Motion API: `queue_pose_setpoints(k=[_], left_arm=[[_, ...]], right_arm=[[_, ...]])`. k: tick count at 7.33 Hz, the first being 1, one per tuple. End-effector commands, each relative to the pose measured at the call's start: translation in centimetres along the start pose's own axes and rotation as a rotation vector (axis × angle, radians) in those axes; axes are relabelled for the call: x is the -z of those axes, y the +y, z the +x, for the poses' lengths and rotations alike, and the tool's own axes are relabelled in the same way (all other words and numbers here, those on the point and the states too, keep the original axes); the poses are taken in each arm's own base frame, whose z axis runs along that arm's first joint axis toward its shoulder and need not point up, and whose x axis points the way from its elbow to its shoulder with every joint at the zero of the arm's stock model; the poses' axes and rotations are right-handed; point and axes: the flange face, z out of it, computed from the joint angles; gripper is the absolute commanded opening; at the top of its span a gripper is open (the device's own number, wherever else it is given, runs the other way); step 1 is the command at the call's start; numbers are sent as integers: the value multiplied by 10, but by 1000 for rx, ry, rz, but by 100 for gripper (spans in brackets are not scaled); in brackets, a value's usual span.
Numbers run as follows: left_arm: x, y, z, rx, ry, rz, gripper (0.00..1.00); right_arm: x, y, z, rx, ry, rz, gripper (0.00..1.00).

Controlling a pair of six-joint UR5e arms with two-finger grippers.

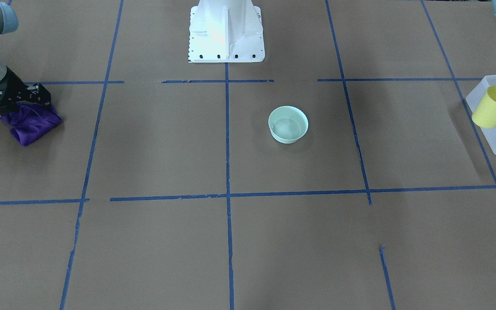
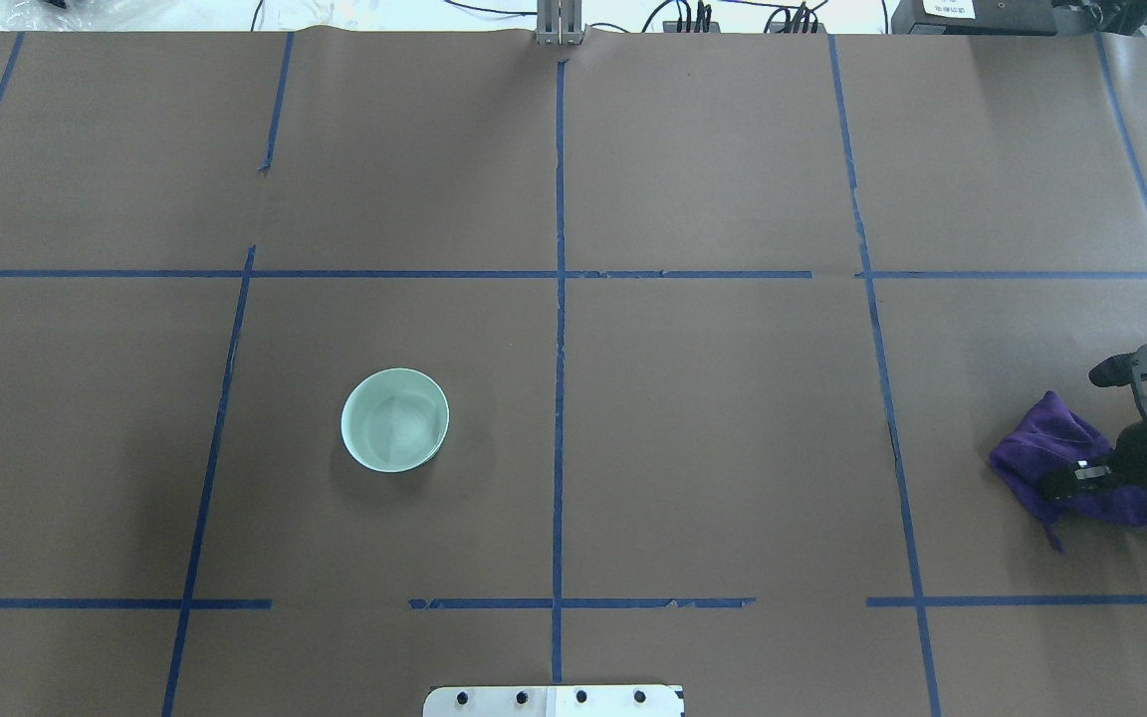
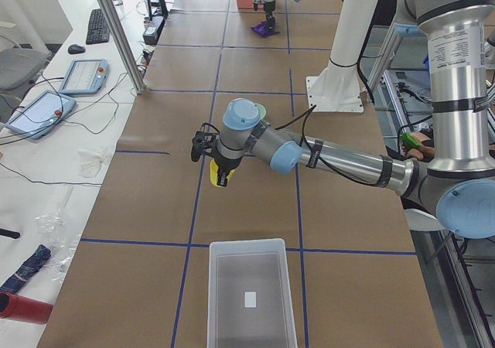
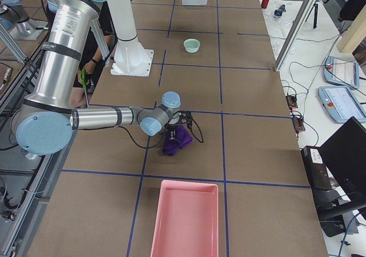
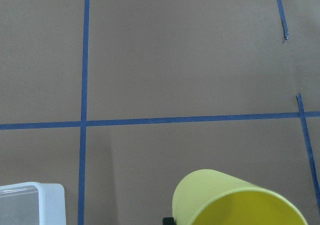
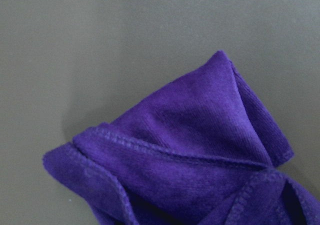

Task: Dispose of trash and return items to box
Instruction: 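Grasp the purple cloth with the right gripper and lift it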

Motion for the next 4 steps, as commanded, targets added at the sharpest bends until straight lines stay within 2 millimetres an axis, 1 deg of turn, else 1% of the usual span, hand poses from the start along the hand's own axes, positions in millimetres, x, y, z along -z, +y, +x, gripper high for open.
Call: queue_pose_setpoints(k=[1,2,3,4], left_arm=[[-10,3,-29,-70,-27,-17,0],[-13,4,-59,-89,-51,-23,0],[-12,5,-81,-105,-68,-20,0],[-7,7,-105,-122,-85,-14,0]], right_arm=[[11,-6,3,-15,-6,26,0],[16,-8,4,-19,-12,34,0],[26,-9,1,-20,-26,46,0],[44,-11,2,-32,-51,63,0]])
